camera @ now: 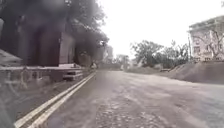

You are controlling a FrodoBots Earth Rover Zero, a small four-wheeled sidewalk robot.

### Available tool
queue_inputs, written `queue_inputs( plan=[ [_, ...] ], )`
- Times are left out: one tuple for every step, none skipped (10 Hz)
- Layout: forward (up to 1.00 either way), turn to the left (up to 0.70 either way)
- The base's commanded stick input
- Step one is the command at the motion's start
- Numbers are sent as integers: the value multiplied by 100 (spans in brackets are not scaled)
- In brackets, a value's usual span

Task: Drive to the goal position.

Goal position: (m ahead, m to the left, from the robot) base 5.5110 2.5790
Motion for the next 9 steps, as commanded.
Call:
queue_inputs(
  plan=[
    [70,0],
    [70,0],
    [70,0],
    [70,0],
    [70,0],
    [70,0],
    [70,0],
    [70,0],
    [70,1]
  ],
)
